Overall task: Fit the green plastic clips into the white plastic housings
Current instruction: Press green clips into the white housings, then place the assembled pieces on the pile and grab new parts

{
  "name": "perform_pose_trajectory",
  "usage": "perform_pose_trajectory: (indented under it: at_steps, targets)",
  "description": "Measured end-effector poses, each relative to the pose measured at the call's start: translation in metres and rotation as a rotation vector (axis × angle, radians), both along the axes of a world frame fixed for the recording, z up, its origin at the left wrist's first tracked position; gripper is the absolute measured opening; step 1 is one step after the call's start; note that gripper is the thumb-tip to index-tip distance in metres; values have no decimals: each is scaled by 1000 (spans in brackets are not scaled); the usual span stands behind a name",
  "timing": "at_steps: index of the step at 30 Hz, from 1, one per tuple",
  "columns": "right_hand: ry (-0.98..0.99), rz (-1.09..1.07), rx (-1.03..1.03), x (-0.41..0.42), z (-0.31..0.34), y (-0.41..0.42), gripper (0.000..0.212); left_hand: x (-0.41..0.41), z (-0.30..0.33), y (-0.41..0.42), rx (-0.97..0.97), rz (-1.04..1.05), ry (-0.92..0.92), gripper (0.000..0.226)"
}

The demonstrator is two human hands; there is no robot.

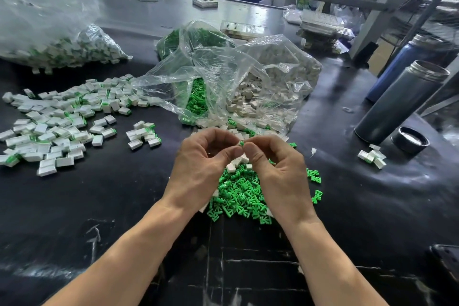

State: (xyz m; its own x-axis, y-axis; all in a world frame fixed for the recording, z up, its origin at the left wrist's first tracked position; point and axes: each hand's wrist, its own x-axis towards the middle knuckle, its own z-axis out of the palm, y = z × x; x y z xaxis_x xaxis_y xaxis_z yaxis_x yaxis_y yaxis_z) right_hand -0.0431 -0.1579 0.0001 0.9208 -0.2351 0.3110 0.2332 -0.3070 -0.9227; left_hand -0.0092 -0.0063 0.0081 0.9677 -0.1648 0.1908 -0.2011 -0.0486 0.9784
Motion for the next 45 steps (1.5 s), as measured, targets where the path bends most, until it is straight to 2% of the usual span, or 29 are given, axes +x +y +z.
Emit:
perform_pose_trajectory:
  at_steps: [5, 15, 18, 23, 26, 30, 34, 37, 39, 45]
  targets:
    - [30, -35, 1, -1, -1, 0, 6, -2, 0, 0, 91, -38, -38, 18]
    - [89, -124, -29, 0, -4, 2, 11, 1, 1, 7, 491, 82, -352, 16]
    - [140, -177, -108, 2, -2, -7, 15, 11, 0, 23, 596, 170, -296, 15]
    - [306, -306, -420, 3, 1, -23, 16, 33, -4, 54, 905, 419, -161, 15]
    - [363, -316, -528, 3, 5, -30, 12, 41, -5, 64, 1003, 513, -112, 14]
    - [409, -263, -540, 0, 9, -37, 6, 46, -9, 70, 1036, 572, -56, 16]
    - [382, -177, -503, -2, 11, -35, 1, 47, -7, 73, 992, 627, -69, 31]
    - [379, -114, -556, -2, 10, -30, 4, 41, 0, 66, 866, 534, -116, 16]
    - [383, -103, -598, -1, 8, -27, 6, 34, 4, 59, 804, 430, -58, 8]
    - [408, -125, -676, 1, 4, -23, 12, 26, 6, 50, 819, 227, 178, 21]
